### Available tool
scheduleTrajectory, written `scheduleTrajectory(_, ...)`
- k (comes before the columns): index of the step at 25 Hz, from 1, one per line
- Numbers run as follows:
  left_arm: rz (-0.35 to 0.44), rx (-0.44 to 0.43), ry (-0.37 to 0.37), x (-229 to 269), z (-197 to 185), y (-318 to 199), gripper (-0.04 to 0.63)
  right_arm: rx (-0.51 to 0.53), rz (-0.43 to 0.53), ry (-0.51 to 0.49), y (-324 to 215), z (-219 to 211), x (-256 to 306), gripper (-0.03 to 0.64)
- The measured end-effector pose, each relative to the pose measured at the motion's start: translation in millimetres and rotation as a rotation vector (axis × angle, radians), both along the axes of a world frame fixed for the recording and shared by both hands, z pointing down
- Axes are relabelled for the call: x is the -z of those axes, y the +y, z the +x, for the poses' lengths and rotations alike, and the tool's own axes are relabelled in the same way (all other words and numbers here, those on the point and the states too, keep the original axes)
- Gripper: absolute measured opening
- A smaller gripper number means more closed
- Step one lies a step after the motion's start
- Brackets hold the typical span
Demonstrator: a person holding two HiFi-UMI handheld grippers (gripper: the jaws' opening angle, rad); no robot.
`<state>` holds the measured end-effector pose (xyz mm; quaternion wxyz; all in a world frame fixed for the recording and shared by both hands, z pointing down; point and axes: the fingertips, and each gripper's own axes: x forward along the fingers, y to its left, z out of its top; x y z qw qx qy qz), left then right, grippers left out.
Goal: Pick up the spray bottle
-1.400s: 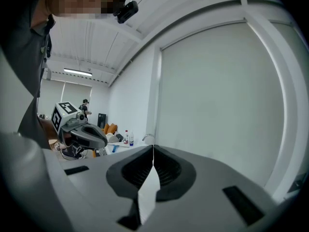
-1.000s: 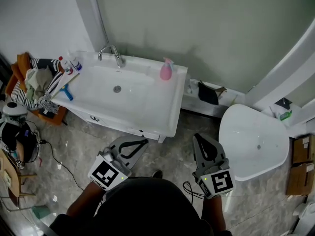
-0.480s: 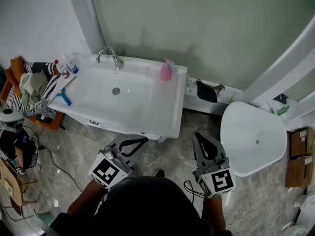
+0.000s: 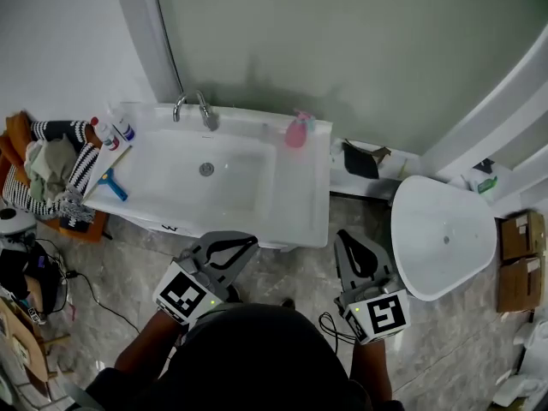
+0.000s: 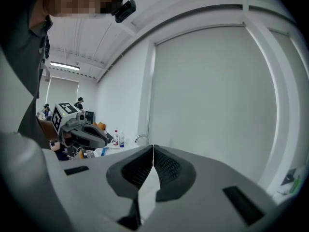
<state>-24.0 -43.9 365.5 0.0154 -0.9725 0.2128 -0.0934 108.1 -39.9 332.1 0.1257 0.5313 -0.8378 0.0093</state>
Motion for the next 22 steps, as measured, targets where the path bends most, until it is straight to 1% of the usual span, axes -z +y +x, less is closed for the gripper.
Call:
scheduleTrajectory(6, -0.003, -0.024, 0.009, -1.0, -31.7, -19.5, 0.004, -0.027, 0.001, 0.014, -13.6, -30.6, 2.4, 0.009)
scheduleTrajectory(12, -0.010, -0.039, 0.016, -6.5, -56.1, -34.1, 0.005, -0.044, -0.025, 0.029, -27.3, -55.9, -3.9, 0.009)
scheduleTrajectory(18, -0.021, -0.025, 0.048, -6.8, -82.6, -49.0, 0.005, -0.029, -0.017, 0.053, -45.0, -82.3, -0.4, 0.009)
scheduleTrajectory(22, -0.034, -0.005, 0.045, -12.8, -95.2, -58.8, 0.004, -0.009, -0.009, 0.062, -53.8, -95.5, 1.3, 0.009)
